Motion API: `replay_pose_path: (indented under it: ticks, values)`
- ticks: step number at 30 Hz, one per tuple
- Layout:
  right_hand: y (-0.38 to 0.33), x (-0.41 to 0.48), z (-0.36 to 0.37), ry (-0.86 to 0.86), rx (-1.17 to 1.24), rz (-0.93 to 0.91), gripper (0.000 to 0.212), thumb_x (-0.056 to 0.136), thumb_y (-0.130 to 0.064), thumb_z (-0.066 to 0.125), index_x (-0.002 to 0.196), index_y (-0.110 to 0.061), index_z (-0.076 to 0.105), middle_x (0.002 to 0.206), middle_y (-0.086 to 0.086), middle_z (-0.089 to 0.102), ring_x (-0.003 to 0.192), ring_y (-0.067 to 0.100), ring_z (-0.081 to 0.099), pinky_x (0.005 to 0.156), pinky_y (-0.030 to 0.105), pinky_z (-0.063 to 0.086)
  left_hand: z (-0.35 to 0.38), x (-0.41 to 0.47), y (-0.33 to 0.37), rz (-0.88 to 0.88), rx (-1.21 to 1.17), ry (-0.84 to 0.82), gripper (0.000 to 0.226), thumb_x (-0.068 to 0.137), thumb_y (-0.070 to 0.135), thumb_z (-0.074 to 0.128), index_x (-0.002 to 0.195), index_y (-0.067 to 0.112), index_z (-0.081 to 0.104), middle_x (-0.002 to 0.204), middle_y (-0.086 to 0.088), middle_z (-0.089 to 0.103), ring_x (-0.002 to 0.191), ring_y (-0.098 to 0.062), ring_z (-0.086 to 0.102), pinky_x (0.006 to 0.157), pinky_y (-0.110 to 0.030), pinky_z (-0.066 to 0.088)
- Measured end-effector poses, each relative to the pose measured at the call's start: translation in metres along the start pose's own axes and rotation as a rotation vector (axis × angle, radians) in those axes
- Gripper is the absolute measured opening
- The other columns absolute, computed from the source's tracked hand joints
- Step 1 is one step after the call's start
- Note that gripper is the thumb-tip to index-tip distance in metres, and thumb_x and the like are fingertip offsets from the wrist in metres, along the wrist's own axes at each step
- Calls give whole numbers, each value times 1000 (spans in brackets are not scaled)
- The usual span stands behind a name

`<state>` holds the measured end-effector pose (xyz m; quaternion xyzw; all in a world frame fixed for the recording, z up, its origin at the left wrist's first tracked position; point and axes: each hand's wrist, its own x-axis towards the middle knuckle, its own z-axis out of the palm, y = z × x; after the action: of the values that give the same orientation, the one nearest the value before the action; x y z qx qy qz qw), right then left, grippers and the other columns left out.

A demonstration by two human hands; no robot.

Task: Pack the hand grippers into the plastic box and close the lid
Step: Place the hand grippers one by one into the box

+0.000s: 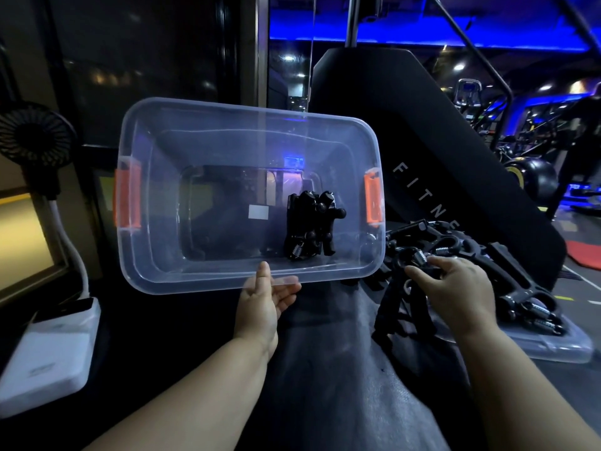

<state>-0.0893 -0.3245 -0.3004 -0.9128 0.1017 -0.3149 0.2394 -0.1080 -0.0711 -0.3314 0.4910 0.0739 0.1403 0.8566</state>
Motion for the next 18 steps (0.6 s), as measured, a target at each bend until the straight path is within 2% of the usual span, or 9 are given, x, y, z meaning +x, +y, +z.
replay_pose_path:
  ticks: [4,7,10,13,15,18]
  values:
    - [-9,-6,-5,33,97,-38,48,78,-47,73,111,-11,70,102,8,69,101,26,60,87,34,45,0,1,-2,6,2,-1,30,101,36,38,83,16,51,75,-10,71,73,-21,67,71,-30,52]
    - [-15,-8,-5,15,224,-27,31,82,-36,72,100,-11,67,83,1,62,83,20,56,71,29,37,-1,3,-3,7,0,-2,29,100,37,38,86,16,52,77,-11,72,74,-22,68,71,-31,53]
    - [-16,-8,-5,-27,284,-25,21,83,-29,70,95,-15,59,78,-5,56,80,20,54,70,28,34,-1,3,-3,6,-4,-1,30,100,37,38,85,15,51,79,-12,71,73,-22,67,72,-31,53]
    - [-15,-7,-7,-107,328,-23,17,86,-25,67,95,-19,54,87,-2,60,74,21,57,64,29,39,0,4,-2,5,-8,-6,30,101,36,38,83,15,50,76,-10,71,71,-20,68,70,-30,53]
    - [-14,-5,-11,-142,338,-28,14,85,-22,67,87,-23,53,82,1,62,66,19,57,57,27,41,-1,4,-3,5,-12,-4,31,101,36,38,82,14,50,72,-8,72,67,-17,68,68,-28,53]
    - [-15,-4,-18,-209,346,-63,27,81,-14,69,85,-34,51,78,-1,61,58,18,54,54,26,42,-1,6,-4,7,-15,-1,32,100,36,39,81,14,50,69,-6,72,64,-16,68,65,-27,53]
